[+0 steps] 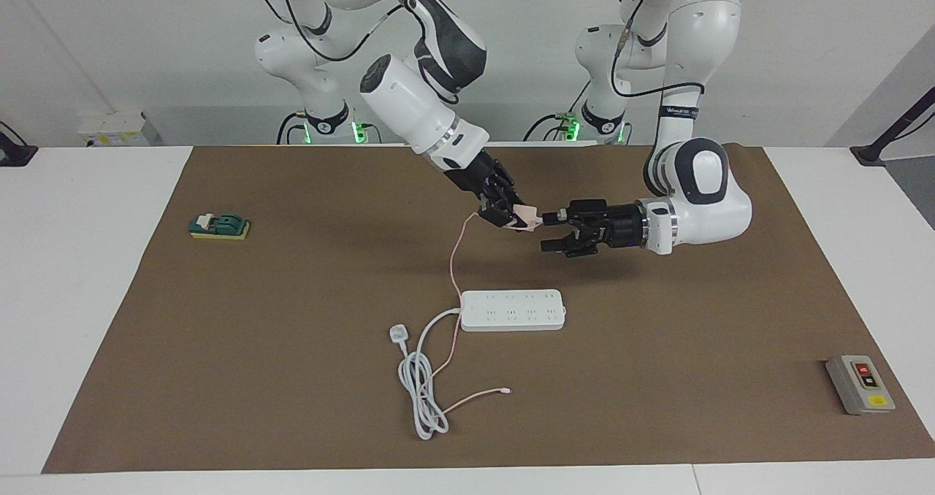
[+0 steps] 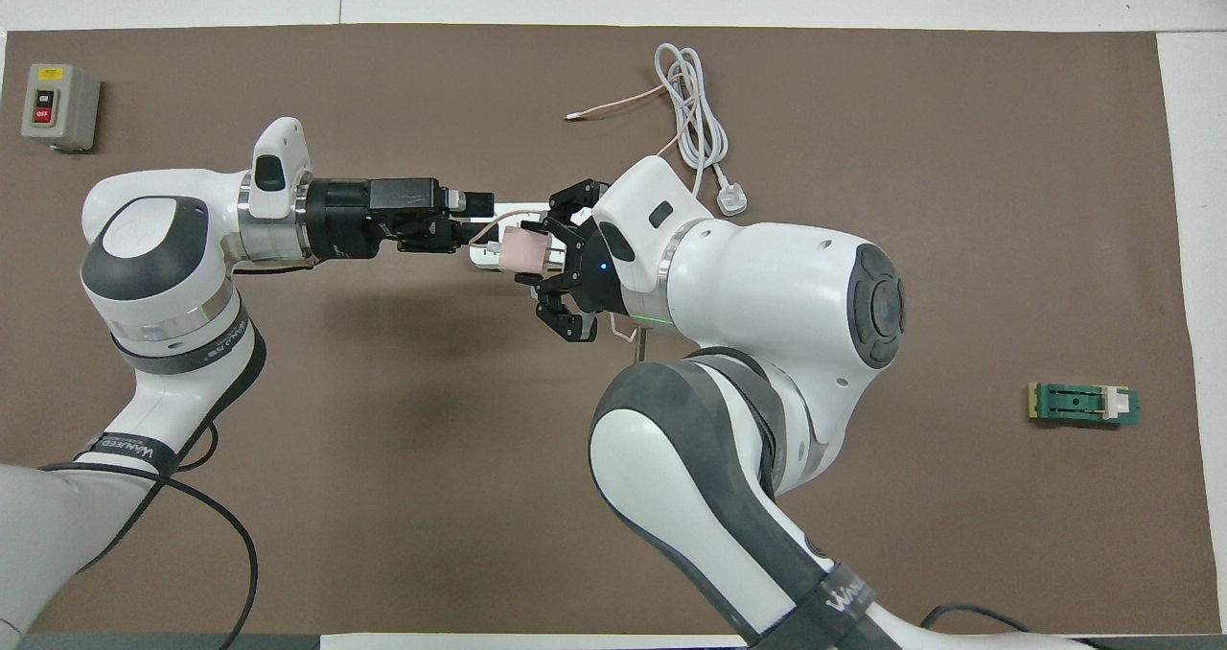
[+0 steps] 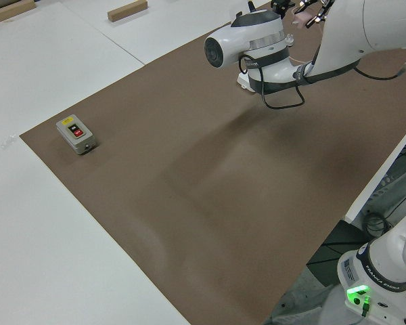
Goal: Plug charger into power strip
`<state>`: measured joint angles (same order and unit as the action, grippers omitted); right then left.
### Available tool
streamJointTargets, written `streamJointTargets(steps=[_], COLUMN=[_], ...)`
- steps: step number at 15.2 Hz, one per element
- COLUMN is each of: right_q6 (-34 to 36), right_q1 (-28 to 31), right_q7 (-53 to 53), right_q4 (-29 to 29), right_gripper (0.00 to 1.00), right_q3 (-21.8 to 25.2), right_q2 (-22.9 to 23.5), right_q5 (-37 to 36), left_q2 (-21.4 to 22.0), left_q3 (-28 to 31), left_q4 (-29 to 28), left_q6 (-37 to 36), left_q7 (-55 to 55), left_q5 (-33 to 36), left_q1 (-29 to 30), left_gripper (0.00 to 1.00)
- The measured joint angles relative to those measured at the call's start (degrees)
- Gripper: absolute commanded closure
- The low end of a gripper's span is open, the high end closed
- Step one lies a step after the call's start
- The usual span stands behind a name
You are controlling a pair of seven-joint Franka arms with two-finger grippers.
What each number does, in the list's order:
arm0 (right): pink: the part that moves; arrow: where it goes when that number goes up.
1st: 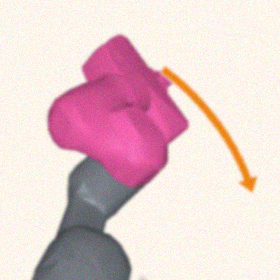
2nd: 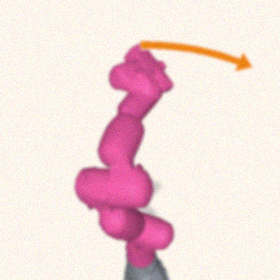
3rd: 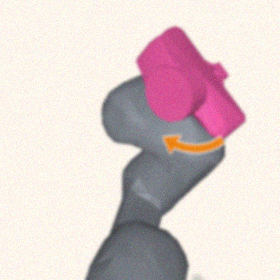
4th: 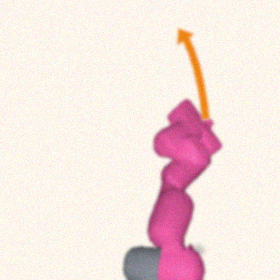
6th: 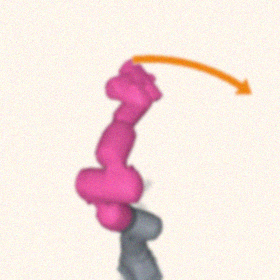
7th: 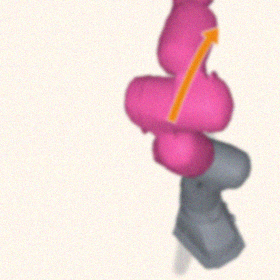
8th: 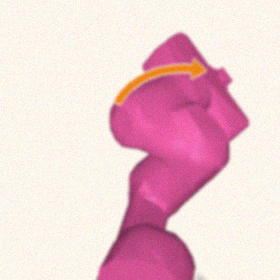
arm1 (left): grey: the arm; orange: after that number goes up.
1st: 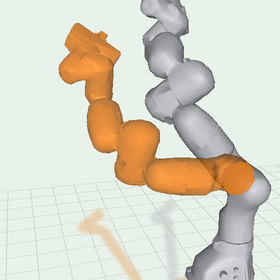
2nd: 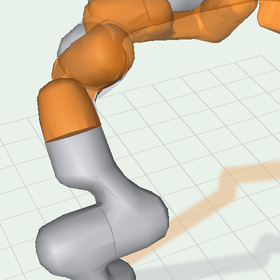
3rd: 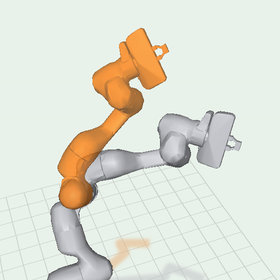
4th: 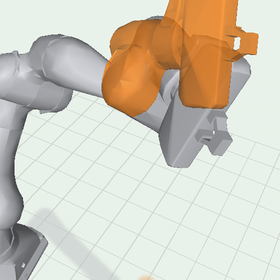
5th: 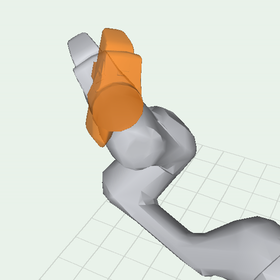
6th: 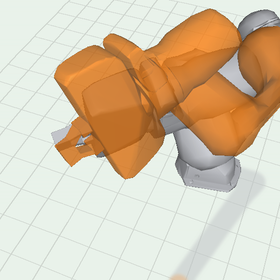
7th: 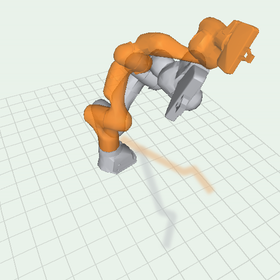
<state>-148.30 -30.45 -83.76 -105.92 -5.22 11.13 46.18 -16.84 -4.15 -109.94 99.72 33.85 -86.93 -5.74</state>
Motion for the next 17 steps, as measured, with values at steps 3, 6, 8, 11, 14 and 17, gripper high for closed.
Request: streamJointTargets(steps=[3,6,8,11,14,17], right_q6=[0.0,1.2,3.3,6.7,8.1,8.4], right_q1=[0.0,0.2,0.8,2.6,3.0,3.0], right_q7=[0.0,0.0,-0.1,-1.8,-2.3,-3.8], right_q4=[0.1,0.2,0.4,0.8,0.8,0.8], right_gripper=[1.00,1.00,1.00,1.00,1.00,1.00], right_q3=[0.0,0.0,0.0,0.1,0.1,0.0], right_q2=[0.0,-0.1,-0.3,-1.1,-1.5,-1.6], right_q5=[0.0,0.0,0.0,0.0,0.0,1.4], left_q2=[0.0,0.0,0.0,0.0,0.0,0.0], left_q3=[-0.1,0.0,0.0,0.1,0.1,0.2], left_q4=[-0.1,-0.1,-0.1,-0.1,-0.1,-0.7], left_q6=[0.1,-0.2,-1.0,-1.7,-1.7,-1.6], left_q7=[0.0,0.0,0.1,0.1,0.4,0.9], left_q5=[0.0,0.0,0.0,0.0,0.0,0.0], left_q1=[-0.6,-0.7,-0.7,-0.7,-0.7,-0.7], left_gripper=[0.00,0.00,0.00,0.00,0.00,0.00])
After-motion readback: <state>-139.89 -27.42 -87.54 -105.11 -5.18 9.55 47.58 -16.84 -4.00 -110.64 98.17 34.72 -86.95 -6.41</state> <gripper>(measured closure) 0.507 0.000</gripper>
